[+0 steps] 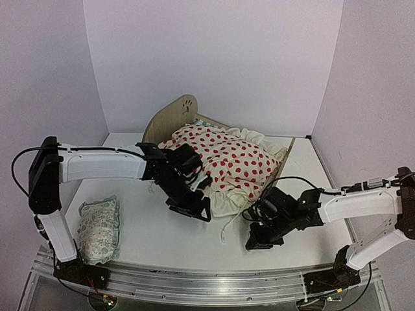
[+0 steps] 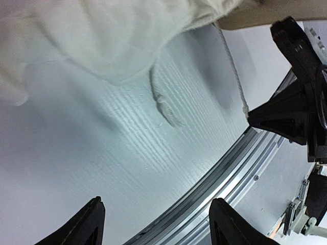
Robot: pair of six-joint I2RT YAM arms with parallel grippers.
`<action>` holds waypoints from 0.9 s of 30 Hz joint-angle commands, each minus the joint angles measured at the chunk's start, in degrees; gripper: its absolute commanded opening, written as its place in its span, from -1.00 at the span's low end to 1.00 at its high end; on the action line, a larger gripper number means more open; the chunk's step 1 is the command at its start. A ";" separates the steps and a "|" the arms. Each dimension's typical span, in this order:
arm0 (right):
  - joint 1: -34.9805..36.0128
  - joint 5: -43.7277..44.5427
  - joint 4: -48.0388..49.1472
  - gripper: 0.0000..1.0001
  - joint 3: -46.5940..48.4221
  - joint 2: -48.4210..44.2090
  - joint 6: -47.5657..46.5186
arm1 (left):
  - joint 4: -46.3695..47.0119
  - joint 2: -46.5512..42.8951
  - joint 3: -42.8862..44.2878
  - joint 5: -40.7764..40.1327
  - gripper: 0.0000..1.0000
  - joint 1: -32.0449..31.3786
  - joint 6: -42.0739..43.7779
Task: Set up the pet bed
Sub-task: Cross the right ropes of the mattress closest to the robot.
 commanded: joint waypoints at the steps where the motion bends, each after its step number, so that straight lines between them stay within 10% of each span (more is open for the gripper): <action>1: 0.38 0.10 1.87 -1.00 -3.89 -2.05 -0.71 | 4.46 6.14 3.77 0.24 0.37 -2.81 -2.32; 17: 0.35 0.06 9.58 -0.99 -6.19 3.46 0.18 | 6.73 16.90 8.89 -3.23 0.01 -5.27 -6.62; 27: 0.32 -4.74 8.87 -0.31 -4.14 1.85 -0.14 | 7.05 19.98 10.92 -5.63 -0.12 -7.25 -7.16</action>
